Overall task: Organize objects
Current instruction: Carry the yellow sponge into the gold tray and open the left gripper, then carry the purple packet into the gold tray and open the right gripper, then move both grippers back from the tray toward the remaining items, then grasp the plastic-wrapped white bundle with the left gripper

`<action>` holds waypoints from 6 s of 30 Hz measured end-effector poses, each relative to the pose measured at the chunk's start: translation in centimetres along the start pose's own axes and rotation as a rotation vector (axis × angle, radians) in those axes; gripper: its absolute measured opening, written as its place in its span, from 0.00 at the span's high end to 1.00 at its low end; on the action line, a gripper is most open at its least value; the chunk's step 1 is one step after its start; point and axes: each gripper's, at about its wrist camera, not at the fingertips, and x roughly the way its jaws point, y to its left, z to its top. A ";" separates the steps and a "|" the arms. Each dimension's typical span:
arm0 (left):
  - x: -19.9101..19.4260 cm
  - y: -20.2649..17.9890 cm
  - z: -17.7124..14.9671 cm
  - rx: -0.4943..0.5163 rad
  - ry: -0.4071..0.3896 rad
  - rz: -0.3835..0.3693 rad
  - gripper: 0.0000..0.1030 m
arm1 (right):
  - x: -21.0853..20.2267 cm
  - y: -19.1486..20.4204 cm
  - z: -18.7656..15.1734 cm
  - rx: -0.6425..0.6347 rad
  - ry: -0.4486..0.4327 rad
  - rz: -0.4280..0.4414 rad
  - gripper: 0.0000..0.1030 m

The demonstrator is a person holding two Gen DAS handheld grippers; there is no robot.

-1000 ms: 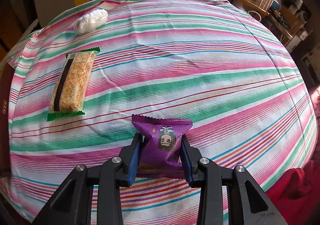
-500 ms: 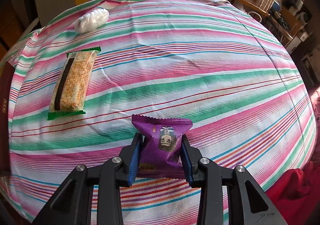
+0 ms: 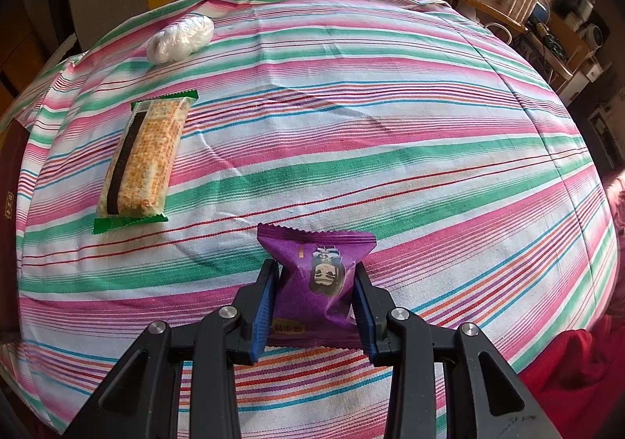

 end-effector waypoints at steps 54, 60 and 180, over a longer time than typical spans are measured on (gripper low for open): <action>-12.6 7.0 -5.1 -0.143 -0.261 0.263 0.27 | -12.9 29.5 0.6 -0.548 -0.189 0.526 0.66; -13.2 10.0 -5.8 -0.231 -0.262 0.256 0.31 | -11.6 35.8 -0.5 -0.644 -0.150 0.555 0.66; 12.5 -20.1 13.5 0.345 0.027 0.065 0.66 | 0.8 -1.0 2.1 0.093 0.088 0.077 0.08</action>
